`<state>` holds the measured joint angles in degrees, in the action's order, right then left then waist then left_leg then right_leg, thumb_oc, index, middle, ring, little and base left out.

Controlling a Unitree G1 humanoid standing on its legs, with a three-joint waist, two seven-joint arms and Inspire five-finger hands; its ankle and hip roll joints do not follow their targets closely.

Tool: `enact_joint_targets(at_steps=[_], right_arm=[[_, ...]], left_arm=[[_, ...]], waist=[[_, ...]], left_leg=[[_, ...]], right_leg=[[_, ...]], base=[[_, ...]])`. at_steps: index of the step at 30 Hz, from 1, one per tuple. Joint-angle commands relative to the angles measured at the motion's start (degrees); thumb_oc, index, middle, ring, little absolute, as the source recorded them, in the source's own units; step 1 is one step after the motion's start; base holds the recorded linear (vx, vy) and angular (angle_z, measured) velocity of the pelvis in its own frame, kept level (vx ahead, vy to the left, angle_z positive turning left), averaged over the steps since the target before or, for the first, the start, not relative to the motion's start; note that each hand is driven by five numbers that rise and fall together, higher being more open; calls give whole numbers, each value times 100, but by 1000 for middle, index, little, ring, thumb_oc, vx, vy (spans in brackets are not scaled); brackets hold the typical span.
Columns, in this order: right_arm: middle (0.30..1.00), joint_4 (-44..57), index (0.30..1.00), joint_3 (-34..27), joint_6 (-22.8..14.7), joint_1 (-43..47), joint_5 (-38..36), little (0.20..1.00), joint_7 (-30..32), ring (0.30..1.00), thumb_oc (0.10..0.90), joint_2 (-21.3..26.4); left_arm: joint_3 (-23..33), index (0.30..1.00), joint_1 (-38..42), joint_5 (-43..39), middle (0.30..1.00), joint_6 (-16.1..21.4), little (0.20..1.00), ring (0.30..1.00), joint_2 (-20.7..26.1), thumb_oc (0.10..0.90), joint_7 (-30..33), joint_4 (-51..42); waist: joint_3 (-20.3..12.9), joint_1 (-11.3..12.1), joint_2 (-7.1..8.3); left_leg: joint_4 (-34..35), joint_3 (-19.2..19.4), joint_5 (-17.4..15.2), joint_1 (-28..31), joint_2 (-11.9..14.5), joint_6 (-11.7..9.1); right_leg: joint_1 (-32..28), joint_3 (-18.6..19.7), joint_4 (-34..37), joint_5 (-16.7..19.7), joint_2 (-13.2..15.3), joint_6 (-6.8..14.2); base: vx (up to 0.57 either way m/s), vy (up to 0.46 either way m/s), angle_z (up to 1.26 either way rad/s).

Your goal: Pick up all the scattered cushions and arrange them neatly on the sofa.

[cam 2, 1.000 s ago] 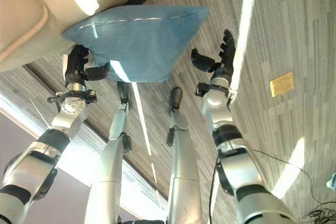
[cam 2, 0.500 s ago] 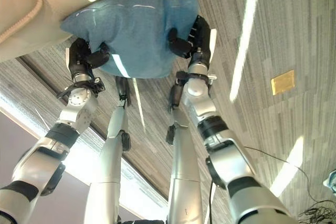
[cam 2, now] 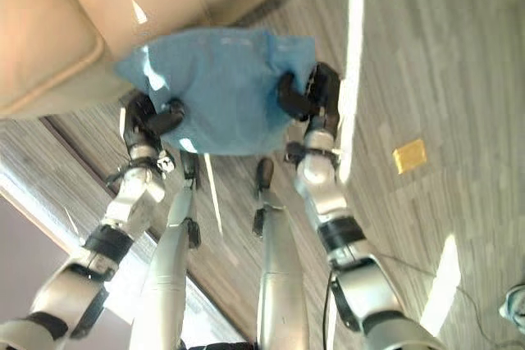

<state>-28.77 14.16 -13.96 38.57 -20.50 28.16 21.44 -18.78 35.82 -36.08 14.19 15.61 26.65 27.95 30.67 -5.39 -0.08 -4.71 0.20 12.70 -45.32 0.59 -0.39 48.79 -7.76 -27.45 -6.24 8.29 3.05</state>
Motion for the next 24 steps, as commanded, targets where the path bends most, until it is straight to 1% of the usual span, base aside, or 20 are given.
enact_joint_targets(at_steps=[1,5,6,7,9,10,11,13,19,22,24], right_arm=[[300,725,300,-56,-446,-389,264,300,-334,300,400,-182],[300,1200,300,-151,-386,-1415,492,300,-552,300,400,-317],[300,1439,300,-211,-343,-1850,617,300,-674,300,400,-255],[300,1445,300,-212,-341,-1858,619,300,-674,300,400,-256],[300,1617,300,-301,-325,-2274,705,300,-799,300,400,-162],[300,1621,300,-302,-323,-2281,706,300,-799,300,400,-163],[300,1841,300,-370,-306,-2659,837,300,-910,300,400,-66],[300,2043,300,-453,-259,-3059,1018,300,-1062,300,400,66],[300,2553,300,-717,-212,-3865,1134,300,-1361,300,400,193],[300,2741,300,-807,-176,-4064,1382,300,-1423,300,400,339],[300,2861,300,-901,-147,-4191,1609,300,-1428,300,400,472]], left_arm=[[-448,300,265,506,300,445,300,300,-485,400,-785,-582],[-702,300,-666,616,300,326,300,300,-457,400,-1148,-864],[-792,300,-1051,790,300,279,300,300,-278,400,-1281,-1048],[-795,300,-1058,791,300,277,300,300,-277,400,-1280,-1053],[-849,300,-1424,988,300,258,300,300,-71,400,-1391,-1241],[-851,300,-1431,989,300,256,300,300,-70,400,-1390,-1245],[-811,300,-1773,1145,300,234,300,300,127,400,-1469,-1414],[-714,300,-2113,1192,300,230,300,300,270,400,-1577,-1520],[-493,300,-2659,1314,300,196,300,300,465,400,-1614,-1725],[-370,300,-2842,1378,300,180,300,300,506,400,-1628,-1829],[-312,300,-2937,1476,300,161,300,300,560,400,-1667,-1898]], waist=[[-376,208,-116],[-695,272,-84],[-833,295,-76],[-826,295,-75],[-981,318,-91],[-976,319,-90],[-1179,326,-83],[-1408,320,-83],[-2084,291,-137],[-2338,293,-128],[-2451,312,-91]], left_leg=[[-472,-62,-1070,482,-256,-296],[-136,-78,-1026,1310,-203,-324],[-1,-94,-1029,1717,-201,-321],[8,-95,-1027,1735,-202,-321],[106,-103,-1036,2063,-178,-321],[113,-103,-1034,2078,-178,-321],[266,-121,-1016,2398,-136,-322],[393,-124,-1004,2720,-91,-317],[756,-75,-993,3624,31,-351],[735,-62,-1075,3918,87,-359],[583,-59,-1217,4069,128,-353]], right_leg=[[-1013,-242,1844,874,-32,494],[-1880,-409,2051,801,-14,503],[-2282,-477,2108,734,-24,499],[-2299,-478,2113,735,-25,499],[-2654,-556,2147,654,-41,494],[-2667,-557,2152,654,-42,494],[-2999,-600,2242,615,-89,488],[-3324,-624,2313,551,-155,495],[-4132,-636,2565,387,-367,454],[-4442,-589,2655,303,-458,405],[-4666,-515,2747,254,-532,372]], base=[[27,-55,1],[85,-76,1],[115,-70,4],[114,-74,8],[87,-40,16],[136,-58,16],[137,-69,10],[174,-78,-1],[151,-64,6],[122,-79,0],[91,-102,-3]])
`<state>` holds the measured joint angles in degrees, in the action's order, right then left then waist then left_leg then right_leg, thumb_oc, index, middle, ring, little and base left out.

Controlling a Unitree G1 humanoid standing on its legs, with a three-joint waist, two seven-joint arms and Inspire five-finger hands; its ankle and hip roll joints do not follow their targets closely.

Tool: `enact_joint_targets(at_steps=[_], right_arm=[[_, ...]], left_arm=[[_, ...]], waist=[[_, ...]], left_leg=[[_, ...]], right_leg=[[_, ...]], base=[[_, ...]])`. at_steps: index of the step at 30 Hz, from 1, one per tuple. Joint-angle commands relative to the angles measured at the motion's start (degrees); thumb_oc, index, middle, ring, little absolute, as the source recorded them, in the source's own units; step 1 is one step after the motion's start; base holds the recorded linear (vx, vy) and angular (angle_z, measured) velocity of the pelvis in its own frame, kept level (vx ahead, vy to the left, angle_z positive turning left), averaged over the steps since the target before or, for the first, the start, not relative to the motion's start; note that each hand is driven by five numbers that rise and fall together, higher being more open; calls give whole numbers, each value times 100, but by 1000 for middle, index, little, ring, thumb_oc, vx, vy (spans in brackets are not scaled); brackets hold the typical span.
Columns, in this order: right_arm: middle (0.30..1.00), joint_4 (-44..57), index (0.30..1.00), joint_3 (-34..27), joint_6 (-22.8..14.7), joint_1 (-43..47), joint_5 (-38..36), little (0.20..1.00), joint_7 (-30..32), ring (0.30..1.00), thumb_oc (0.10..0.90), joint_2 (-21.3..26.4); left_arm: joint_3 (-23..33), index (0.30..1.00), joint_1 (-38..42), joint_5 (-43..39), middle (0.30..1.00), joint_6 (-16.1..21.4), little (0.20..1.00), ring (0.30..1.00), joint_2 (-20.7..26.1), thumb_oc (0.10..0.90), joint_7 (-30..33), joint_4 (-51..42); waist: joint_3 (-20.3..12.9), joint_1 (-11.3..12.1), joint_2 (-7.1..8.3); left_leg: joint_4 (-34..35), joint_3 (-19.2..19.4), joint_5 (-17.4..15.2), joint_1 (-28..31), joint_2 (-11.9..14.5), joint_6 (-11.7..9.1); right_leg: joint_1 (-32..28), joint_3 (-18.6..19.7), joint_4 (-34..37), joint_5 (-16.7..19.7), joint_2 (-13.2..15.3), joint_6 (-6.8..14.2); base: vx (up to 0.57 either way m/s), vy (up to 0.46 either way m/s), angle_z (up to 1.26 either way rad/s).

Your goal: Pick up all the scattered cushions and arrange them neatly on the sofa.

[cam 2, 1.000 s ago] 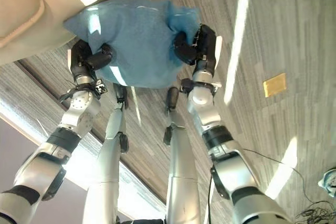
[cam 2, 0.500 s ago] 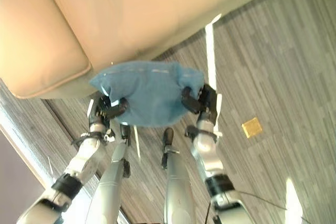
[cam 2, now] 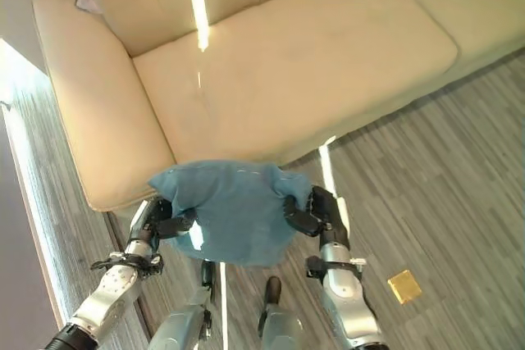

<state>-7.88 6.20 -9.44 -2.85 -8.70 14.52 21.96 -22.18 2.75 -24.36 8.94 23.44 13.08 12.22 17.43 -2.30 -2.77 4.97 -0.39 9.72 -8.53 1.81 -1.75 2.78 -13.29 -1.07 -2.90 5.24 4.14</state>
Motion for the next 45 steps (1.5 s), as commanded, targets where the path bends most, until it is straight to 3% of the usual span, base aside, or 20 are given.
enact_joint_targets(at_steps=[1,8,10,16,17,20,25,26,29,30,31,37,39,41,42,43,45], right_arm=[[300,803,300,-141,-594,-126,471,300,-69,300,400,433],[300,891,300,-501,-574,-214,437,300,107,300,400,461],[300,874,300,-602,-552,-235,434,300,150,300,400,432],[300,770,300,-509,-523,-81,341,300,168,300,400,281],[300,640,300,-404,-510,29,219,300,68,300,400,129],[300,583,300,-316,-504,81,175,300,-16,300,400,66],[300,472,300,-108,-456,189,121,300,-175,300,400,-80],[300,454,300,-88,-435,173,135,300,-214,300,400,-98],[300,455,300,-84,-434,171,135,300,-214,300,400,-97],[300,378,300,-44,-403,228,172,300,-245,300,400,-71],[300,367,300,-38,-393,236,165,300,-245,300,400,-52],[300,358,300,71,-383,173,189,300,-309,300,400,29],[300,333,300,92,-384,141,186,300,-335,300,400,80],[300,322,300,91,-385,128,183,300,-326,300,400,130],[300,321,300,91,-385,128,183,300,-326,300,400,130],[300,321,300,63,-392,142,149,300,-311,300,400,181],[300,306,300,51,-390,178,96,300,-293,300,400,216]], left_arm=[[14,300,335,340,300,680,300,300,-228,400,-332,-316],[-123,300,479,450,300,580,300,300,-350,400,-354,-254],[-214,300,582,475,300,546,300,300,-432,400,-366,-222],[-235,300,710,526,300,533,300,300,-512,400,-292,-131],[-243,300,686,557,300,512,300,300,-458,400,-295,-138],[-210,300,631,555,300,505,300,300,-390,400,-342,-168],[-5,300,444,473,300,492,300,300,-224,400,-274,-329],[138,300,305,444,300,500,300,300,-188,400,-269,-374],[141,300,298,444,300,498,300,300,-187,400,-270,-379],[257,300,152,418,300,480,300,300,-190,400,-270,-381],[283,300,122,412,300,473,300,300,-201,400,-281,-381],[243,300,94,403,300,511,300,300,-344,400,-326,-289],[195,300,106,385,300,491,300,300,-391,400,-351,-289],[134,300,165,336,300,492,300,300,-437,400,-381,-263],[135,300,166,336,300,492,300,300,-438,400,-381,-262],[107,300,210,266,300,496,300,300,-464,400,-418,-241],[124,300,223,230,300,501,300,300,-452,400,-423,-232]], waist=[[-1156,7,193],[-1095,-59,278],[-1149,-91,313],[-1193,-53,310],[-1238,9,328],[-1174,78,337],[-955,106,270],[-973,164,275],[-961,157,269],[-981,177,330],[-973,173,325],[-1061,133,352],[-1118,115,323],[-1089,88,310],[-1090,84,309],[-939,136,373],[-886,158,454]], left_leg=[[-478,5,-969,416,22,-209],[-1662,-12,-1148,181,-9,-266],[-1479,-2,-1265,-9,-276,-199],[-1224,-42,-1295,72,-343,-87],[-1000,-20,-1319,222,-362,41],[-882,39,-1339,372,-345,153],[-736,95,-1409,658,-255,377],[-616,128,-1483,811,-250,384],[-599,121,-1481,839,-241,381],[-469,178,-1598,1060,-284,368],[-439,166,-1630,1145,-296,350],[-462,34,-1868,1442,-244,150],[-690,-35,-1880,1435,-115,16],[-1209,-39,-1674,1276,13,-201],[-1217,-44,-1678,1270,15,-201],[-2141,-19,-1418,790,89,-304],[-2766,-13,-1271,348,82,-273]], right_leg=[[-155,69,149,-105,-248,243],[-515,111,229,-165,-265,132],[-527,132,258,-137,-255,165],[-397,346,61,-161,-270,247],[-343,396,-275,-230,-184,339],[-123,460,-865,-243,-92,449],[664,415,-2252,122,55,700],[722,174,-1912,116,221,665],[690,163,-1892,118,212,663],[841,-32,-1001,289,274,584],[800,-59,-699,368,241,602],[556,-148,-253,440,151,545],[409,-192,-226,336,67,433],[245,-241,-173,236,-42,316],[245,-246,-172,237,-43,316],[36,-237,-66,178,-87,184],[-62,-256,38,159,-104,85]], base=[[58,-97,-7],[25,-26,-4],[68,62,-9],[87,103,-17],[154,170,-52],[105,146,-53],[74,107,-50],[132,20,-42],[107,-24,-23],[292,-89,7],[368,-107,-3],[218,-117,12],[257,-210,42],[161,-167,30],[90,-184,30],[57,-178,30],[94,-192,30]])
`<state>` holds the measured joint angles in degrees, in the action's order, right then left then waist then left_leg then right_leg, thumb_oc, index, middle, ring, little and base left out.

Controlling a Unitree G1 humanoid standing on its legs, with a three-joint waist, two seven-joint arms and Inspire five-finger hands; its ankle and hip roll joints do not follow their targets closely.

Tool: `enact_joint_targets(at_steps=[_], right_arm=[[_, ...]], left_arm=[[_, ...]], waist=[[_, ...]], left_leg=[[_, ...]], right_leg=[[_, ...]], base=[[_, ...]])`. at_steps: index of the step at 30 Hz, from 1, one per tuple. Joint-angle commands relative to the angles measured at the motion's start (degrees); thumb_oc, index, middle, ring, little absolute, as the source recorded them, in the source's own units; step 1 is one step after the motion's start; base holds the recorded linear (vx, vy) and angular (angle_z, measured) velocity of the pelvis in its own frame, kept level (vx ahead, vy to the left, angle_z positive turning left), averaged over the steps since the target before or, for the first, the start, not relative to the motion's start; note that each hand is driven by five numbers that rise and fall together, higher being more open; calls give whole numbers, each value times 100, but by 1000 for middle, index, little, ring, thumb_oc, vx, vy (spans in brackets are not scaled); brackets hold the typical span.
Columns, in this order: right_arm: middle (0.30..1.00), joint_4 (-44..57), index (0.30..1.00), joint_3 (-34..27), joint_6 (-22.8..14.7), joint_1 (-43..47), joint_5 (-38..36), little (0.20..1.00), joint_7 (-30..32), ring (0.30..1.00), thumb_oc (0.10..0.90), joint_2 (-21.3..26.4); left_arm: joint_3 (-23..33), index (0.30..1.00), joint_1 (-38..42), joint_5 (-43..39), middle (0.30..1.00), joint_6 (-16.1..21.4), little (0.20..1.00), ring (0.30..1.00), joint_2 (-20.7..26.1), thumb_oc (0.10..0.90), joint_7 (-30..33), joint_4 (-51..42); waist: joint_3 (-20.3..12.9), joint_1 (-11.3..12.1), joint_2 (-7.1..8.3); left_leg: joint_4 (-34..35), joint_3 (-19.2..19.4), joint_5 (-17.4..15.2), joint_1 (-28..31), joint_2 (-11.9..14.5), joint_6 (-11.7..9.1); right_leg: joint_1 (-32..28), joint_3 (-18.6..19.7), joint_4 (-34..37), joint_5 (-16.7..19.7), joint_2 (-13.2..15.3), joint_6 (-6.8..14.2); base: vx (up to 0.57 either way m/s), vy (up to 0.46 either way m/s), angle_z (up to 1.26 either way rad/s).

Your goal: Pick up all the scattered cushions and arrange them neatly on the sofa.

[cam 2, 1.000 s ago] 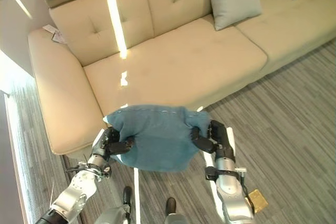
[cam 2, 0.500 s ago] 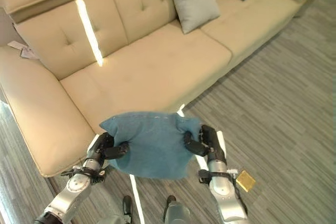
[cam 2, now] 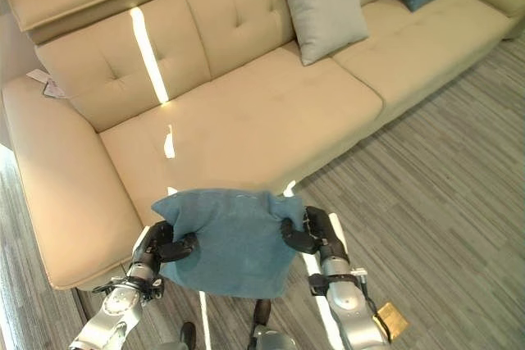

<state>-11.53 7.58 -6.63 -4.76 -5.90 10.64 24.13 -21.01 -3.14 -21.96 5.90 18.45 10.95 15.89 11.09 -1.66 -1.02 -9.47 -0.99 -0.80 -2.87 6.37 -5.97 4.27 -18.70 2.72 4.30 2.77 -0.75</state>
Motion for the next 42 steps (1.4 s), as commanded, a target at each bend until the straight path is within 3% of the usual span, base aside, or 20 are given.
enact_joint_targets(at_steps=[1,3,4,8,12,15,19,21,24,28,30,31,33,35,38,40,41,42], right_arm=[[300,666,300,-98,-652,362,-196,300,95,300,400,20],[300,648,300,-118,-623,372,-197,300,90,300,400,26],[300,639,300,-114,-643,404,-207,300,95,300,400,25],[300,562,300,-126,-629,490,-169,300,184,300,400,-12],[300,603,300,-116,-627,505,-97,300,131,300,400,-148],[300,531,300,-1,-581,583,13,300,23,300,400,-231],[300,524,300,70,-560,648,16,300,-54,300,400,-259],[300,544,300,130,-582,696,29,300,-99,300,400,-267],[300,562,300,169,-571,769,42,300,-112,300,400,-225],[300,612,300,193,-549,787,111,300,-73,300,400,-166],[300,608,300,204,-550,788,148,300,-98,300,400,-162],[300,589,300,168,-551,718,172,300,-93,300,400,-143],[300,561,300,152,-563,697,138,300,-94,300,400,-103],[300,535,300,136,-575,696,76,300,-52,300,400,-17],[300,512,300,108,-546,714,12,300,-22,300,400,69],[300,517,300,77,-506,682,-16,300,-25,300,400,94],[300,530,300,40,-510,618,-37,300,-15,300,400,106],[300,525,300,14,-507,592,-19,300,1,300,400,113]], left_arm=[[29,300,803,-45,300,798,300,300,52,400,-216,-614],[80,300,790,-82,300,770,300,300,53,400,-210,-625],[100,300,768,-44,300,738,300,300,37,400,-181,-607],[87,300,813,-24,300,739,300,300,32,400,-179,-580],[84,300,809,23,300,711,300,300,73,400,-170,-602],[134,300,763,35,300,705,300,300,142,400,-172,-634],[163,300,737,29,300,711,300,300,204,400,-173,-654],[208,300,666,6,300,743,300,300,217,400,-183,-678],[236,300,609,-70,300,768,300,300,184,400,-191,-652],[273,300,564,-66,300,783,300,300,122,400,-200,-572],[273,300,540,-47,300,825,300,300,82,400,-247,-518],[266,300,480,-65,300,823,300,300,5,400,-258,-496],[239,300,493,-128,300,824,300,300,-31,400,-297,-450],[224,300,538,-176,300,794,300,300,-70,400,-294,-435],[250,300,567,-274,300,774,300,300,-110,400,-331,-407],[245,300,601,-315,300,758,300,300,-127,400,-339,-389],[218,300,617,-273,300,739,300,300,-165,400,-344,-347],[205,300,623,-253,300,735,300,300,-176,400,-348,-343]], waist=[[-232,119,311],[-246,155,340],[-288,207,375],[-324,251,353],[-447,303,284],[-456,425,180],[-385,413,132],[-320,388,-4],[-277,343,-67],[-218,212,-81],[-261,186,-44],[-366,165,-47],[-405,174,-53],[-358,184,-33],[-257,275,75],[-246,320,112],[-306,337,144],[-326,329,148]], left_leg=[[-1435,91,-236,-373,-385,191],[-1334,95,-418,-616,-535,254],[-963,60,-669,-779,-813,338],[-498,332,-548,-881,-811,344],[-13,316,-566,-481,-856,447],[429,374,-577,-23,-872,674],[498,342,-583,110,-877,787],[680,176,-604,337,-834,861],[899,95,-623,526,-808,813],[1028,-115,-749,832,-773,675],[1068,-162,-858,962,-740,590],[970,-199,-915,1039,-601,461],[537,-204,-721,875,-492,281],[-378,-124,-431,424,-381,100],[-1330,145,-203,-145,-245,140],[-1273,315,-316,-331,-232,207],[-816,465,-564,-454,-381,283],[-616,573,-544,-508,-441,305]], right_leg=[[-282,273,-289,-601,145,544],[-369,290,-193,-657,132,573],[-418,323,-142,-713,128,622],[-483,269,-185,-829,89,652],[-570,228,-505,-955,115,738],[-366,188,-1421,-943,381,940],[-90,236,-2057,-738,521,1086],[368,441,-2590,-627,537,1121],[554,493,-2030,-680,582,1033],[931,708,-981,-238,635,1144],[755,671,-739,-147,631,1158],[658,602,-763,-177,592,1092],[444,482,-619,-221,508,1015],[111,350,-412,-311,437,881],[-236,226,-235,-435,373,681],[-426,106,-114,-515,355,658],[-543,-24,-2,-586,368,698],[-607,-99,48,-604,350,720]], base=[[130,-115,34],[180,-66,11],[168,-27,0],[138,25,-5],[206,98,-8],[195,181,-3],[79,69,-6],[139,44,22],[151,-71,22],[196,-183,15],[236,-260,75],[276,-345,71],[177,-308,33],[59,-246,56],[66,-205,21],[150,-157,14],[215,-121,24],[206,-95,37]])
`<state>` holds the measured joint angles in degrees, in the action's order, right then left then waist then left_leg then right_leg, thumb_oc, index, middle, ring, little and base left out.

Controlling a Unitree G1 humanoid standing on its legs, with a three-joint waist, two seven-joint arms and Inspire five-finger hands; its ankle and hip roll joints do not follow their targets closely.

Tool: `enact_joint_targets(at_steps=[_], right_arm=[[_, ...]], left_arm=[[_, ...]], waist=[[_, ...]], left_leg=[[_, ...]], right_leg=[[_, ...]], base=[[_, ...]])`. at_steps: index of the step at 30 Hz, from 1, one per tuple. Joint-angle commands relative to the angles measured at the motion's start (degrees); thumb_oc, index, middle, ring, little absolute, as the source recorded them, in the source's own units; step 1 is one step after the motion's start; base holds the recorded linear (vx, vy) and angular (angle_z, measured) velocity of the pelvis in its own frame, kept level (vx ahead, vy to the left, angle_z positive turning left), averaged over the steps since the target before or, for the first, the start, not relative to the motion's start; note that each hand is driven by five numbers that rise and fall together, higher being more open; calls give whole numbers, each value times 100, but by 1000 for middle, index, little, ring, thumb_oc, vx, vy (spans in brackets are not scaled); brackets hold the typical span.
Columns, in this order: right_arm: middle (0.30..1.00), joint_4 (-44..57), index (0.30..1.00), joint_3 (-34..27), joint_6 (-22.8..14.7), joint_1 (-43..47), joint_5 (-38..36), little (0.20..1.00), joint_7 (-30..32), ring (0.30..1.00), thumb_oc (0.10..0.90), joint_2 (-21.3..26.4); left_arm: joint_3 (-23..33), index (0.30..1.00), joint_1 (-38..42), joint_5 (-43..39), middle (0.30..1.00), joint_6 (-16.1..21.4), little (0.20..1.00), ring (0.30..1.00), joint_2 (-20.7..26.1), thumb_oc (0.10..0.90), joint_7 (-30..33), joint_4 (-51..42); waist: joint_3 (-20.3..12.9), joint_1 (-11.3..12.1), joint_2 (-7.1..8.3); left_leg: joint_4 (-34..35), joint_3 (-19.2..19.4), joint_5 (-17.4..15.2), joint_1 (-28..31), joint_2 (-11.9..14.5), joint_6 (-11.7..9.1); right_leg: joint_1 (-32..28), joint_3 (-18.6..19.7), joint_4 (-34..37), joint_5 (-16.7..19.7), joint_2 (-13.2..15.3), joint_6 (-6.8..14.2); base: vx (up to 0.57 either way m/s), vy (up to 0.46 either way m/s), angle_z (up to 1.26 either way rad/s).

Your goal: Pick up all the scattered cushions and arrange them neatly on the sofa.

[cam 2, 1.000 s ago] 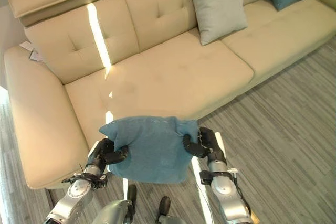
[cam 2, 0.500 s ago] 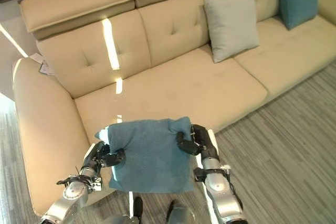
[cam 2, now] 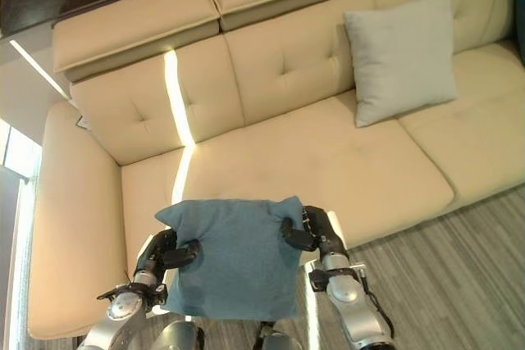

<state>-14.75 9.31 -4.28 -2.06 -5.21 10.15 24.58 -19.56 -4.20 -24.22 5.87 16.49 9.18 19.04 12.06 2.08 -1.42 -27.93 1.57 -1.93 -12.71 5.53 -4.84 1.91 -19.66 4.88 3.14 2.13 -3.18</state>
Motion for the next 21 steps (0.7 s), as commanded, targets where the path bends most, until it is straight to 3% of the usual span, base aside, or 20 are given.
enact_joint_targets(at_steps=[1,3,6,7,9,12,14,15,16,17,20,21], right_arm=[[300,830,300,-195,-733,308,-58,300,84,300,400,71],[300,809,300,-251,-714,327,-30,300,191,300,400,57],[300,843,300,-310,-718,306,-59,300,200,300,400,-21],[300,816,300,-299,-707,313,20,300,204,300,400,-100],[300,785,300,-295,-707,322,43,300,202,300,400,-120],[300,744,300,-245,-699,389,95,300,169,300,400,-219],[300,730,300,-254,-701,420,102,300,171,300,400,-301],[300,729,300,-255,-701,424,103,300,171,300,400,-302],[300,762,300,-319,-722,384,93,300,181,300,400,-333],[300,751,300,-356,-739,350,96,300,205,300,400,-347],[300,732,300,-389,-737,326,94,300,232,300,400,-348],[300,736,300,-411,-736,313,93,300,227,300,400,-348]], left_arm=[[44,300,749,23,300,731,300,300,10,400,-154,-647],[17,300,822,62,300,730,300,300,12,400,-130,-670],[21,300,825,38,300,748,300,300,22,400,-130,-697],[70,300,768,62,300,723,300,300,89,400,-76,-773],[94,300,733,75,300,721,300,300,113,400,-68,-793],[225,300,660,73,300,703,300,300,236,400,-14,-926],[245,300,705,76,300,734,300,300,310,400,33,-940],[246,300,709,76,300,734,300,300,310,400,33,-939],[254,300,739,81,300,790,300,300,303,400,54,-933],[243,300,768,99,300,810,300,300,281,400,53,-905],[230,300,799,110,300,832,300,300,255,400,68,-864],[212,300,815,110,300,850,300,300,268,400,35,-883]], waist=[[-435,-57,167],[-425,-67,130],[-472,-63,75],[-543,6,124],[-597,28,147],[-628,84,152],[-514,9,122],[-535,11,120],[-536,-50,113],[-542,-62,113],[-594,-73,116],[-633,-83,179]], left_leg=[[1523,511,-308,376,-382,197],[1829,942,85,88,-390,115],[2195,1178,151,283,-382,133],[2345,892,92,489,-539,238],[2467,928,51,635,-555,296],[2827,924,58,997,-568,430],[2933,742,88,1141,-546,511],[2931,744,102,1107,-540,511],[3023,527,123,1180,-592,528],[3089,414,121,1232,-615,518],[3220,214,143,1256,-598,468],[3219,149,163,1252,-646,457]], right_leg=[[-431,-74,-119,-515,368,985],[-548,-186,-41,-596,258,988],[-608,-298,-81,-652,167,984],[-620,-341,-389,-759,211,997],[-643,-377,-479,-778,248,1035],[-337,-406,-1465,-744,473,1216],[125,-84,-2310,-613,585,1429],[155,-84,-2301,-595,579,1423],[268,451,-2203,-676,455,1372],[217,695,-1946,-817,397,1301],[200,990,-1222,-599,488,1299],[80,1026,-956,-538,508,1313]], base=[[116,-57,50],[64,-51,61],[141,29,48],[228,102,22],[161,96,-12],[109,119,-7],[29,62,7],[43,8,29],[69,-38,37],[85,-72,46],[39,-114,88],[40,-97,30]])
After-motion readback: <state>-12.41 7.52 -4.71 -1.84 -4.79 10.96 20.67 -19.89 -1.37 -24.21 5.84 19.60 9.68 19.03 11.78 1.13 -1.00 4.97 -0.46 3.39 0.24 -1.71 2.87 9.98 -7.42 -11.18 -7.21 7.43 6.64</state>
